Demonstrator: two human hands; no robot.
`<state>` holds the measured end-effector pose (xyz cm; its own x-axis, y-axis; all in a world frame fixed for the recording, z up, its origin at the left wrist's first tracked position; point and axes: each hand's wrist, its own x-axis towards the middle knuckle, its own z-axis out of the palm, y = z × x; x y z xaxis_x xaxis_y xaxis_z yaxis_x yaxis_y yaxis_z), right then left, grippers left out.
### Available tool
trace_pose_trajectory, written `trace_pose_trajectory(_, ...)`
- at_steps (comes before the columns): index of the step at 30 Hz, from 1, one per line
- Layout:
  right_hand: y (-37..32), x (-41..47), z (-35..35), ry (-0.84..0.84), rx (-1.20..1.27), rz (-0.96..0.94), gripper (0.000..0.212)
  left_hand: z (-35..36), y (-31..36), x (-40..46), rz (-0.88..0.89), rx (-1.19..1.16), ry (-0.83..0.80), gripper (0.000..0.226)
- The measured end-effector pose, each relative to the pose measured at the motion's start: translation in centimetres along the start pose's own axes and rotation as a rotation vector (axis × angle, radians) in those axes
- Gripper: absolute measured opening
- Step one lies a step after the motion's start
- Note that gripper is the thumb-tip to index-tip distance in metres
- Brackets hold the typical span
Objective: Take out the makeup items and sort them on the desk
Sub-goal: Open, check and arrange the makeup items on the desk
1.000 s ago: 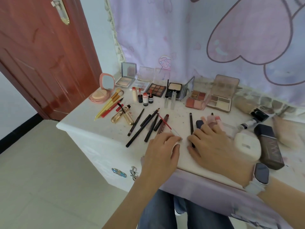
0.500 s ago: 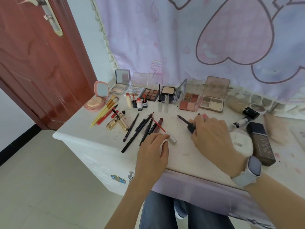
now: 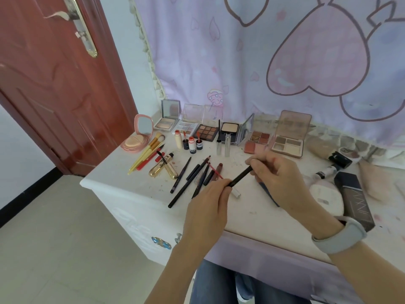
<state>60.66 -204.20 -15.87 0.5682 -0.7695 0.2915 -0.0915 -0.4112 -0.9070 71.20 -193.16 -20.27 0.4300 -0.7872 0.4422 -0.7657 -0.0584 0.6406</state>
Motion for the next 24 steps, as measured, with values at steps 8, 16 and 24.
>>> trace_pose_trajectory(8, 1.0, 0.0, 2.9, -0.169, 0.177, 0.075, 0.025, -1.5, -1.7, -1.7, -0.126, 0.058, -0.056, 0.022)
trace_pose_trajectory(16, 0.9, -0.3, 3.0, -0.172, 0.134, 0.023, 0.031, -2.0, -2.3, -2.5, -0.188, 0.054, -0.118, 0.020)
trace_pose_trajectory(24, 1.0, -0.2, 2.9, -0.171, 0.139, 0.030, 0.031, -2.0, -2.7, -2.3, -0.187, -0.027, -0.078, 0.017)
